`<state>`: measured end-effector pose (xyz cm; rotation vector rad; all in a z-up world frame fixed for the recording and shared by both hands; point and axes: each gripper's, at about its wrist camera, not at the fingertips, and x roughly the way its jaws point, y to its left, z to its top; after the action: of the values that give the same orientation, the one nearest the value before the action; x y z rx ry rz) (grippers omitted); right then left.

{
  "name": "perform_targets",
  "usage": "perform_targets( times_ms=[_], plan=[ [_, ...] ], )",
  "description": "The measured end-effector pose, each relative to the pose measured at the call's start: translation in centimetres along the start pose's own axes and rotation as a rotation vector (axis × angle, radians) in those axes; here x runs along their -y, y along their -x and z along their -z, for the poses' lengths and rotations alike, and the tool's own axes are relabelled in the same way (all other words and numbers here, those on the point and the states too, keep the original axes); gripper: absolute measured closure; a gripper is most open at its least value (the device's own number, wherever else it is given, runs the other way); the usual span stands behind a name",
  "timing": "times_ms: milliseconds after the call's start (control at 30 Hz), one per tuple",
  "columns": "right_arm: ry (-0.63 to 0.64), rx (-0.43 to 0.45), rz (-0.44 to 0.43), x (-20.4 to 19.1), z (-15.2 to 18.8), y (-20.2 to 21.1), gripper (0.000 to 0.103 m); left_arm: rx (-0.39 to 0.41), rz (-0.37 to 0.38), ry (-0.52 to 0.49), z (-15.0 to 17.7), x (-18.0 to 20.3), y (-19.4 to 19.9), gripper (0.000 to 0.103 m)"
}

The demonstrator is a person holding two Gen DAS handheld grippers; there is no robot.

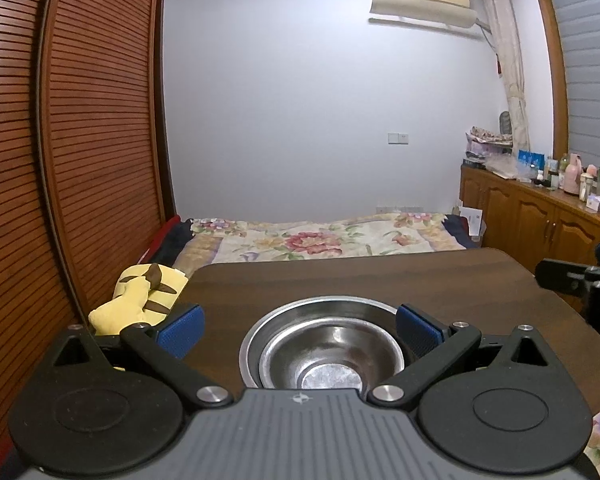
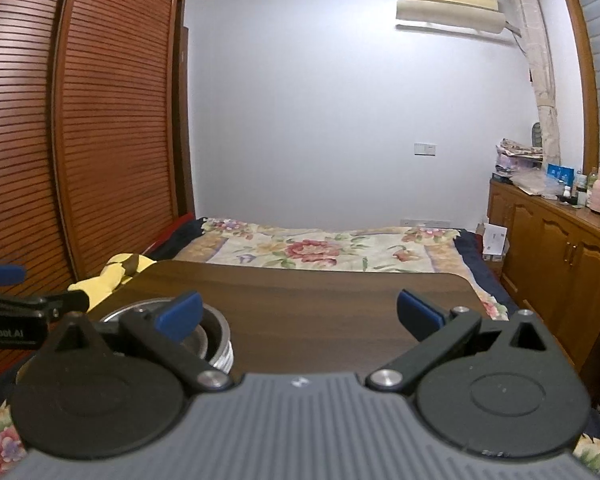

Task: Organize plates and bowls

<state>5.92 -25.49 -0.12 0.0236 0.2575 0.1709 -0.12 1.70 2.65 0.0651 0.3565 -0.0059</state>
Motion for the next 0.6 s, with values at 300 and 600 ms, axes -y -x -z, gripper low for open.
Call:
perform_targets(
  times_ms=[300, 600],
  plan=[
    [-0.001, 0.018, 0.051, 0.6, 0.8, 0.2, 0.0, -0.017, 0.002, 0.008, 1.1, 0.0, -0.2, 0.0],
    [-0.026, 0.034, 0.099, 1.4, 1.4, 0.4, 0.0, -0.033, -0.001, 0.018, 1.5, -0.1, -0.3, 0.0]
  ],
)
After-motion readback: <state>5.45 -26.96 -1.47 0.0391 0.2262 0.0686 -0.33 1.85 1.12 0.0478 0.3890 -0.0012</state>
